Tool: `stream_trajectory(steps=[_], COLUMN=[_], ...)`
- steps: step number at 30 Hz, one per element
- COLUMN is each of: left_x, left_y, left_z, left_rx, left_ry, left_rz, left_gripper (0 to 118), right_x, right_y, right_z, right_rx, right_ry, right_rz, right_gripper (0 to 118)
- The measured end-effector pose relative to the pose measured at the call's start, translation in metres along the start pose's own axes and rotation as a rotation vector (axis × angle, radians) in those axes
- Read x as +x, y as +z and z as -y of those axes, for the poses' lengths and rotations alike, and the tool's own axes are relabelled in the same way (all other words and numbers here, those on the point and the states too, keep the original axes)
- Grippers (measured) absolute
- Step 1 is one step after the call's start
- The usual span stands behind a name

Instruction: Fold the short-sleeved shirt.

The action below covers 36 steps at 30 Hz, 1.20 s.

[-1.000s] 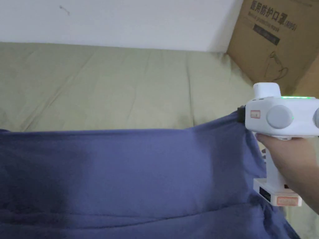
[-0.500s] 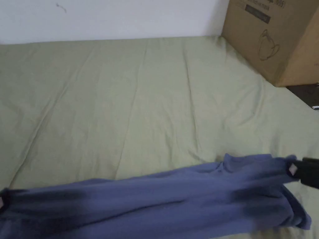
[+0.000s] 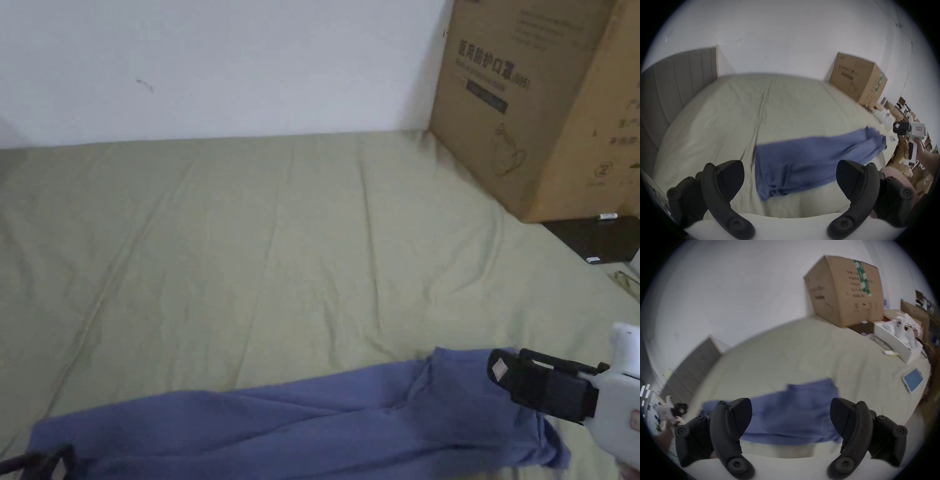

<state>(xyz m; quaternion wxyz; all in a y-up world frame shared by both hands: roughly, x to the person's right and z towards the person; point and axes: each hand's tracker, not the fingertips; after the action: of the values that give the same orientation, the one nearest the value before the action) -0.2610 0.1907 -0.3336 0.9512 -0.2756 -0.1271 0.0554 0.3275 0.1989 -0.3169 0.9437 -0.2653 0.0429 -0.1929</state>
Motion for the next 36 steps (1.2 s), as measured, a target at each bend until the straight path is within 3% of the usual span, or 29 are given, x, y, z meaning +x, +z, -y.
stream_trajectory(steps=[2,3,4,5,6,7,8,10,17,19,21,23,25,26,27,28,29,30,36], left_x=[0.031,0.047,0.062,0.079,0.097,0.111,0.122,0.132,0.122,0.081,0.022,-0.028,-0.061,-0.080,-0.098,-0.111,-0.118,-0.130,-0.144], left_y=[0.022,0.031,0.039,0.047,0.054,0.057,0.061,0.062,0.068,0.051,0.015,-0.017,-0.035,-0.042,-0.050,-0.056,-0.063,-0.064,-0.108], left_z=[-0.017,-0.024,-0.027,-0.029,-0.031,-0.031,-0.031,-0.027,-0.032,-0.046,-0.060,-0.047,-0.032,-0.024,-0.016,-0.008,0.000,0.009,0.049], left_rx=[0.132,0.183,0.248,0.334,0.410,0.462,0.523,0.528,0.453,0.325,0.011,-0.179,-0.175,-0.171,-0.186,-0.197,-0.206,-0.124,-0.284], left_ry=[0.011,0.016,-0.007,-0.051,-0.106,-0.146,-0.169,-0.110,-0.134,-0.063,0.102,0.276,0.344,0.399,0.489,0.556,0.605,0.639,0.772], left_rz=[0.006,0.007,-0.008,-0.047,-0.092,-0.147,-0.189,-0.102,-0.092,0.021,0.217,0.361,0.285,0.268,0.272,0.275,0.296,0.310,0.442], left_gripper=[113,101,76,36,0,0,0,0,0,0,0,0,6,23,69,107,118,115,118], right_x=[-0.041,-0.060,-0.075,-0.090,-0.108,-0.118,-0.125,-0.128,-0.125,-0.121,-0.121,-0.120,-0.123,-0.126,-0.129,-0.131,-0.134,-0.134,-0.147], right_y=[0.021,0.033,0.042,0.049,0.055,0.055,0.062,0.065,0.077,0.076,0.077,0.072,0.066,0.063,0.058,0.052,0.047,0.042,0.015], right_z=[-0.007,-0.005,-0.002,0.002,0.008,0.011,0.007,0.007,0.000,0.004,0.004,0.007,0.013,0.016,0.019,0.022,0.024,0.026,0.034], right_rx=[0.076,0.188,0.289,0.381,0.464,0.513,0.570,0.544,0.447,0.435,0.375,0.319,0.277,0.269,0.260,0.239,0.215,0.195,0.119], right_ry=[0.032,0.066,0.104,0.159,0.217,0.255,0.262,0.222,0.140,0.148,0.167,0.187,0.207,0.218,0.233,0.249,0.255,0.251,0.257], right_rz=[-0.045,-0.035,-0.005,0.042,0.097,0.159,0.144,0.066,0.081,0.082,0.064,0.061,0.063,0.068,0.075,0.081,0.087,0.085,0.068], right_gripper=[99,87,59,14,0,0,0,0,0,0,0,0,0,0,0,0,0,0,0])
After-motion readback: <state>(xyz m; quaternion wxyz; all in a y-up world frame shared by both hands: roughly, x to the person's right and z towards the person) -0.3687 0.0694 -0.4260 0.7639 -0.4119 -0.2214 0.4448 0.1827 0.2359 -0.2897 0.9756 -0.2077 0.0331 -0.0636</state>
